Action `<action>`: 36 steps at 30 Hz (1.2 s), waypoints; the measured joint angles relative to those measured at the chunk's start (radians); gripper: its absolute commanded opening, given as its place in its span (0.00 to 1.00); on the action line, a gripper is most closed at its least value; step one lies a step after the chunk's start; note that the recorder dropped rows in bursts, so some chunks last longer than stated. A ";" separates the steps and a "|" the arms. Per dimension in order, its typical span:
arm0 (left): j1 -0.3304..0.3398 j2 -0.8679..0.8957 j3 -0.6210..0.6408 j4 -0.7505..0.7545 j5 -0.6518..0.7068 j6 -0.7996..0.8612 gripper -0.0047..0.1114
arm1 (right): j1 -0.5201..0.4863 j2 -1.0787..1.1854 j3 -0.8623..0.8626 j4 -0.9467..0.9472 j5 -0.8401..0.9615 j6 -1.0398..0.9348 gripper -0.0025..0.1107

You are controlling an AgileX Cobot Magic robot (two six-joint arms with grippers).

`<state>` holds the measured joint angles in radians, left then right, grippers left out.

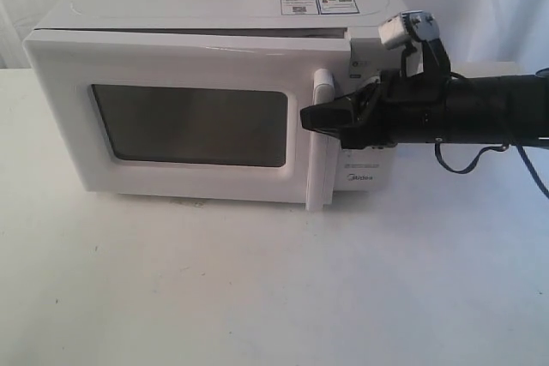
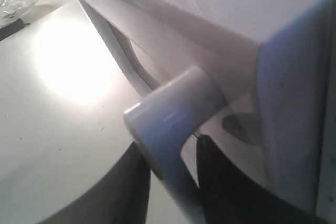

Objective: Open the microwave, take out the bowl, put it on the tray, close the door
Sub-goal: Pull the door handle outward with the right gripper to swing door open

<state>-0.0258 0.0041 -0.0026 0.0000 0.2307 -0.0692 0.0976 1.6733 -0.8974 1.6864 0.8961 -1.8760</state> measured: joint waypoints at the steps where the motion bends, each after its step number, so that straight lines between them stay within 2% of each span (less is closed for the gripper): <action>1: 0.000 0.000 0.000 0.000 0.000 0.000 0.04 | 0.000 -0.002 0.001 -0.004 0.000 0.000 0.02; 5: 0.000 0.000 0.000 0.000 0.000 0.000 0.04 | 0.000 -0.023 0.027 -0.016 0.018 -0.026 0.02; 8: 0.000 0.000 0.000 0.000 0.000 0.000 0.04 | 0.015 -0.042 0.061 -0.069 0.119 -0.064 0.02; 14: 0.000 0.000 0.000 0.000 0.000 0.000 0.04 | 0.032 -0.082 0.108 -0.064 0.112 -0.097 0.03; 16: 0.000 0.000 0.000 0.000 0.000 0.000 0.04 | 0.036 -0.095 0.122 -0.061 0.106 -0.105 0.07; 19: 0.000 0.000 0.000 0.000 0.000 0.000 0.04 | 0.042 -0.111 0.138 -0.061 0.088 -0.110 0.20; 23: 0.000 0.000 0.000 0.000 0.000 0.000 0.04 | 0.052 -0.134 0.161 -0.055 0.066 -0.106 0.42; 31: 0.000 0.000 0.000 0.000 0.000 0.000 0.04 | 0.064 -0.229 0.267 -0.031 0.086 -0.106 0.43; 34: 0.000 0.000 0.000 0.000 0.000 0.000 0.04 | 0.064 -0.291 0.323 -0.116 0.152 -0.058 0.43; 36: 0.000 0.000 0.000 0.000 0.000 0.000 0.04 | 0.072 -0.352 0.371 -0.180 0.134 -0.041 0.43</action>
<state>-0.0258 0.0041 -0.0026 0.0000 0.2307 -0.0692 0.1700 1.3215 -0.5260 1.5067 1.0299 -1.9165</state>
